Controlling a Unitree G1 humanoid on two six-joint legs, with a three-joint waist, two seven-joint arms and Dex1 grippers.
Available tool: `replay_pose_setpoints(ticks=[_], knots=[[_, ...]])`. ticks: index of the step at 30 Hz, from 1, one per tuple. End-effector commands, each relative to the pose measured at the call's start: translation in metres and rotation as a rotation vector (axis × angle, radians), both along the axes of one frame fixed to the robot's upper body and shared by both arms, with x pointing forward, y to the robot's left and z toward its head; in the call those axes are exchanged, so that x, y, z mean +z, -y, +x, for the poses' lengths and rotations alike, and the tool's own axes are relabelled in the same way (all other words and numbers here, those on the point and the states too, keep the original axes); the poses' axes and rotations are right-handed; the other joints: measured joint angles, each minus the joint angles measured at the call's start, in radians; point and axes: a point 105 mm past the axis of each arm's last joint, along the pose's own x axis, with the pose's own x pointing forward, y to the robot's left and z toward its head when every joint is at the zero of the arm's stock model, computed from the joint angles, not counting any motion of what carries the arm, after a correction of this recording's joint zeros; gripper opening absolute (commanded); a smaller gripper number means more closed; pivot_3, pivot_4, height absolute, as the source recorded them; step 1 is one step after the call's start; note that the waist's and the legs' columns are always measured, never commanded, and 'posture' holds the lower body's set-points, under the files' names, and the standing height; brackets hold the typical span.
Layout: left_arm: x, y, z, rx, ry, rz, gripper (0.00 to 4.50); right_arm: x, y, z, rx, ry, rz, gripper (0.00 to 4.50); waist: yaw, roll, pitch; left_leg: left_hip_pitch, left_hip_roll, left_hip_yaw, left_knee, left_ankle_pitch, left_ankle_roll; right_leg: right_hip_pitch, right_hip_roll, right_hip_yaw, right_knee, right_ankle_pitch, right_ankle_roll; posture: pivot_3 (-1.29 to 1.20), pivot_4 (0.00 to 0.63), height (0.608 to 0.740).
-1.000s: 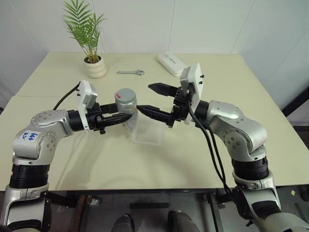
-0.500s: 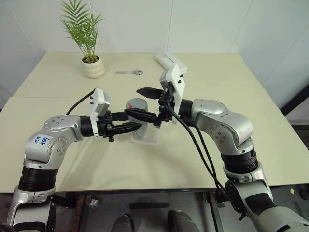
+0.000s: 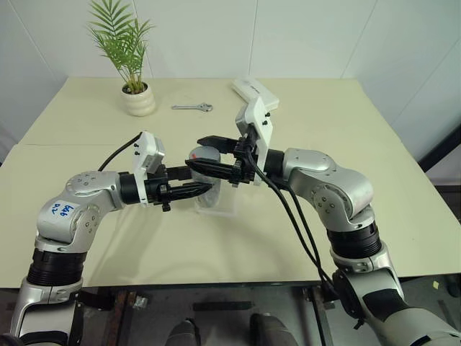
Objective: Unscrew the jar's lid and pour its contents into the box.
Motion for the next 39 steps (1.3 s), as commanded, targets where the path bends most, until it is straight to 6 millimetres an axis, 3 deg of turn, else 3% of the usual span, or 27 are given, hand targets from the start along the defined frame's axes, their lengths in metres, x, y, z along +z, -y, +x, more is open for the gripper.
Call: replay_pose_setpoints(ticks=[1, 4, 11, 17, 33, 38, 39], knots=[[0.009, 0.002, -0.004, -0.023, 0.072, 0.003, 1.87, 0.011, -0.001, -0.009, 0.045, 0.041, 0.036, 2.55, 0.000, 0.000, 0.000, -0.001, 0.000, 0.000, 0.000, 0.000, 0.000, -0.001, 0.000, 0.000, 0.000, 0.000, 0.000, 0.00, 0.150, 0.740], [0.009, 0.004, -0.004, -0.054, 0.089, 0.005, 1.87, 0.010, -0.001, -0.015, 0.099, 0.049, 0.022, 2.55, 0.001, 0.000, 0.000, -0.004, 0.000, 0.000, 0.001, 0.000, 0.000, -0.005, 0.000, 0.000, 0.001, 0.000, 0.000, 0.00, 0.150, 0.740], [0.011, 0.017, -0.017, -0.274, 0.082, -0.008, 1.87, 0.014, 0.004, -0.047, 0.447, 0.152, -0.099, 2.55, 0.004, 0.000, 0.000, -0.009, 0.000, -0.001, 0.004, 0.000, 0.000, -0.007, 0.000, -0.001, 0.000, 0.001, 0.001, 0.00, 0.150, 0.740], [0.006, 0.027, -0.029, -0.441, 0.046, 0.016, 1.87, 0.023, 0.008, -0.054, 0.598, 0.187, -0.186, 2.55, 0.000, 0.000, 0.000, -0.009, 0.000, -0.001, 0.004, 0.000, 0.001, -0.007, 0.001, -0.001, 0.001, 0.001, 0.001, 0.00, 0.150, 0.740], [0.008, 0.025, -0.030, -0.439, 0.060, -0.020, 1.87, 0.017, 0.009, -0.047, 0.594, 0.138, -0.200, 2.55, 0.003, 0.000, 0.000, -0.010, 0.000, -0.001, 0.006, 0.000, 0.000, -0.007, 0.001, -0.001, 0.003, 0.001, 0.001, 0.00, 0.150, 0.740], [0.009, 0.021, -0.030, -0.419, 0.068, -0.024, 1.87, 0.022, 0.012, -0.039, 0.544, 0.125, -0.158, 4.31, 0.002, 0.000, 0.000, -0.009, 0.000, -0.001, 0.006, 0.000, 0.000, -0.008, 0.001, -0.001, 0.004, 0.001, 0.001, 0.00, 0.150, 0.740], [0.008, 0.019, -0.031, -0.414, 0.066, -0.020, 1.87, 0.024, 0.014, -0.037, 0.532, 0.135, -0.147, 4.47, 0.003, 0.000, 0.000, -0.010, 0.000, -0.002, 0.006, 0.000, 0.000, -0.008, 0.001, -0.001, 0.004, 0.001, 0.001, 0.00, 0.150, 0.740]])
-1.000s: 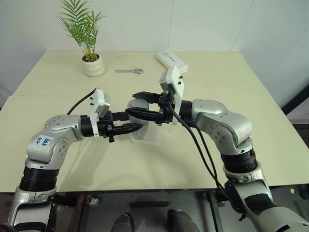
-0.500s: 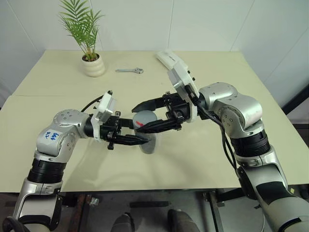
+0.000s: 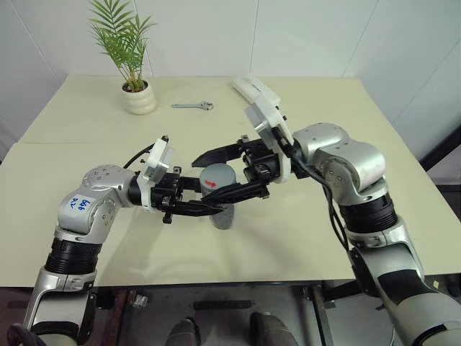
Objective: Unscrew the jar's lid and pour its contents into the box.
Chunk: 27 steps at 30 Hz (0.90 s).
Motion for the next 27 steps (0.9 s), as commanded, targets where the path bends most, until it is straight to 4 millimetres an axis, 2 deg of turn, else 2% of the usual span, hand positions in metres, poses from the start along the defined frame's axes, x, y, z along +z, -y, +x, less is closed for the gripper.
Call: replay_pose_setpoints(ticks=[1, 6, 10, 18, 22, 27], knots=[[0.007, -0.007, -0.005, 0.011, 0.028, -0.013, 1.87, 0.017, 0.006, 0.001, -0.016, 0.050, 0.059, 4.47, 0.001, 0.000, 0.000, 0.000, 0.000, 0.000, 0.000, 0.000, 0.000, 0.000, 0.000, 0.000, 0.000, 0.000, 0.000, 0.00, 0.150, 0.740], [0.004, -0.018, -0.006, 0.050, 0.018, 0.002, 1.87, 0.028, 0.015, 0.008, -0.069, 0.078, 0.093, 4.47, 0.000, 0.000, 0.000, 0.000, 0.000, 0.000, 0.001, 0.000, 0.000, 0.000, 0.000, 0.000, 0.001, 0.000, 0.000, 0.00, 0.150, 0.740], [0.006, -0.021, -0.003, 0.091, 0.027, -0.009, 1.87, 0.028, 0.015, 0.008, -0.088, 0.086, 0.095, 4.47, 0.001, 0.000, 0.000, 0.000, 0.000, 0.000, 0.001, 0.000, 0.000, 0.000, 0.000, 0.000, 0.001, 0.000, 0.000, 0.00, 0.150, 0.740], [0.008, -0.017, 0.000, 0.127, 0.037, -0.024, 1.87, 0.020, 0.002, 0.008, -0.164, 0.052, 0.114, 4.47, 0.001, 0.000, 0.000, 0.000, 0.000, 0.000, 0.001, 0.000, 0.000, 0.000, 0.000, 0.000, 0.005, 0.000, 0.000, 0.00, 0.150, 0.740], [0.008, -0.015, -0.001, 0.127, 0.036, -0.018, 1.87, 0.012, -0.012, 0.015, -0.218, 0.060, 0.105, 4.47, -0.002, 0.000, 0.000, 0.000, 0.000, 0.000, 0.003, 0.000, 0.000, 0.000, 0.000, 0.000, 0.004, 0.000, 0.000, 0.00, 0.150, 0.740], [0.008, -0.013, -0.002, 0.124, 0.034, -0.018, 1.87, 0.011, -0.020, 0.020, -0.241, 0.064, 0.108, 4.47, -0.001, 0.000, 0.000, 0.000, 0.000, 0.000, 0.003, 0.001, -0.001, -0.001, 0.000, 0.000, 0.006, 0.000, -0.001, 0.00, 0.150, 0.740]])
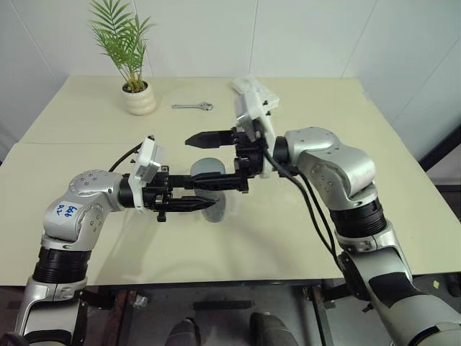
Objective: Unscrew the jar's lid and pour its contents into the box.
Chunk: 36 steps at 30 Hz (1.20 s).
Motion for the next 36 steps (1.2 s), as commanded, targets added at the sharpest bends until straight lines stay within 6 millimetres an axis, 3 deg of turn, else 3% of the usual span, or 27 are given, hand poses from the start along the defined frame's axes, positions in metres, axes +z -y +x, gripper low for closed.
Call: replay_pose_setpoints(ticks=[1, 6, 13, 20, 28, 36], knots=[[0.009, 0.004, -0.007, -0.030, 0.044, -0.011, 1.87, 0.008, -0.004, 0.000, -0.017, 0.041, 0.022, 4.47, 0.002, 0.000, 0.000, 0.000, 0.000, 0.000, 0.000, 0.000, 0.000, 0.000, 0.000, 0.000, 0.000, 0.000, 0.000, 0.00, 0.150, 0.740], [0.009, 0.005, -0.009, -0.032, 0.044, -0.019, 1.87, 0.003, -0.007, 0.000, -0.020, 0.036, 0.015, 4.47, 0.001, 0.000, 0.000, 0.000, 0.000, 0.000, 0.000, 0.000, 0.000, 0.000, 0.000, 0.000, 0.000, 0.000, 0.000, 0.00, 0.150, 0.740], [0.009, 0.004, -0.012, -0.033, 0.042, -0.020, 1.87, 0.003, 0.006, 0.013, -0.074, 0.040, 0.011, 4.47, 0.002, 0.000, 0.000, 0.000, 0.000, 0.000, 0.000, 0.000, 0.000, 0.000, 0.000, 0.000, 0.000, 0.000, 0.000, 0.00, 0.150, 0.740], [0.008, 0.003, -0.011, -0.029, 0.050, -0.016, 1.87, 0.012, 0.044, 0.031, -0.113, 0.034, 0.041, 4.47, 0.002, 0.000, 0.000, 0.000, 0.000, 0.000, 0.000, 0.000, 0.000, 0.000, 0.000, 0.000, -0.001, 0.000, 0.000, 0.00, 0.150, 0.740], [0.008, 0.003, -0.010, -0.027, 0.056, -0.020, 1.87, 0.008, 0.064, 0.028, -0.076, 0.015, 0.041, 4.47, 0.002, 0.000, 0.000, 0.000, 0.000, 0.000, 0.000, 0.000, 0.000, 0.000, 0.000, 0.000, -0.001, 0.000, 0.000, 0.00, 0.150, 0.740], [0.009, 0.002, -0.010, -0.029, 0.065, -0.025, 1.87, 0.002, 0.092, 0.047, -0.167, -0.021, 0.023, 4.47, -0.002, 0.000, 0.000, 0.000, 0.000, 0.000, 0.000, 0.000, 0.000, 0.000, 0.000, 0.000, 0.000, 0.000, 0.000, 0.00, 0.150, 0.740]])
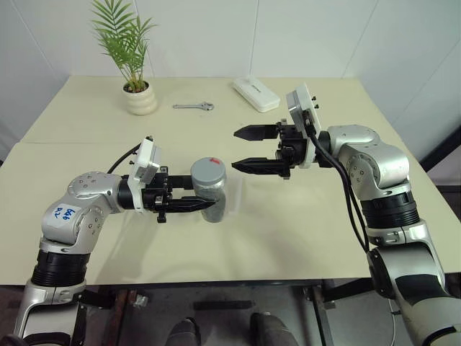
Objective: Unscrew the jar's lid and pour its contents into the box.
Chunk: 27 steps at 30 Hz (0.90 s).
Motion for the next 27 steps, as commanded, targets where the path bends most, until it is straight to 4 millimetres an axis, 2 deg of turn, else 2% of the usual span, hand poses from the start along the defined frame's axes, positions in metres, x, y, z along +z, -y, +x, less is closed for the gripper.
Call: replay_pose_setpoints(ticks=[1, 3, 6, 10, 13, 17, 20, 27], knots=[[0.007, 0.001, -0.006, -0.029, 0.041, -0.015, 1.87, 0.013, 0.014, 0.000, -0.015, 0.046, 0.024, 4.47, 0.000, 0.000, 0.000, 0.000, 0.000, 0.000, 0.000, 0.000, 0.000, 0.000, 0.000, 0.000, 0.000, 0.000, 0.000, 0.00, 0.150, 0.740], [0.007, 0.000, -0.005, -0.025, 0.042, -0.014, 1.87, 0.017, 0.017, -0.006, 0.020, 0.037, 0.031, 4.47, 0.002, 0.000, 0.000, 0.000, 0.000, 0.000, 0.000, 0.000, 0.000, 0.000, 0.000, 0.000, 0.000, 0.000, 0.000, 0.00, 0.150, 0.740], [0.007, -0.001, -0.004, -0.019, 0.041, -0.012, 1.87, 0.028, 0.012, -0.023, 0.097, 0.031, 0.056, 4.47, 0.003, 0.000, 0.000, 0.000, 0.000, 0.000, 0.000, 0.000, 0.000, 0.000, 0.000, 0.000, -0.001, 0.000, 0.000, 0.00, 0.150, 0.740], [0.005, -0.001, -0.003, -0.013, 0.037, -0.008, 1.87, 0.036, -0.006, -0.041, 0.166, 0.034, 0.097, 4.47, 0.001, 0.000, 0.000, 0.000, 0.000, 0.000, 0.000, 0.000, 0.000, 0.000, 0.000, 0.000, 0.000, 0.000, 0.000, 0.00, 0.150, 0.740], [0.005, -0.001, -0.002, -0.011, 0.036, -0.008, 1.87, 0.035, -0.023, -0.051, 0.189, 0.030, 0.103, 4.47, 0.001, 0.000, 0.000, 0.000, 0.000, 0.000, 0.000, 0.000, 0.000, 0.000, 0.000, 0.000, 0.001, 0.000, 0.000, 0.00, 0.150, 0.740], [0.005, 0.000, -0.002, -0.010, 0.032, -0.007, 1.87, 0.033, -0.036, -0.056, 0.186, 0.041, 0.118, 4.47, 0.005, 0.000, 0.000, 0.000, 0.000, 0.000, 0.001, 0.000, 0.000, 0.001, 0.000, 0.000, 0.001, 0.000, 0.000, 0.00, 0.150, 0.740], [0.004, 0.000, -0.001, -0.011, 0.031, -0.001, 1.87, 0.022, -0.054, -0.058, 0.185, 0.044, 0.093, 4.47, 0.004, 0.000, 0.000, 0.000, 0.000, 0.000, 0.001, 0.000, 0.000, 0.000, 0.000, 0.000, 0.001, 0.000, 0.000, 0.00, 0.150, 0.740], [0.006, 0.000, 0.002, 0.001, 0.051, 0.008, 1.87, 0.009, -0.069, -0.051, 0.132, 0.095, 0.047, 4.47, 0.004, 0.000, 0.000, 0.000, 0.000, 0.000, 0.001, 0.000, 0.000, 0.000, 0.000, 0.000, 0.001, 0.000, 0.000, 0.00, 0.150, 0.740]])
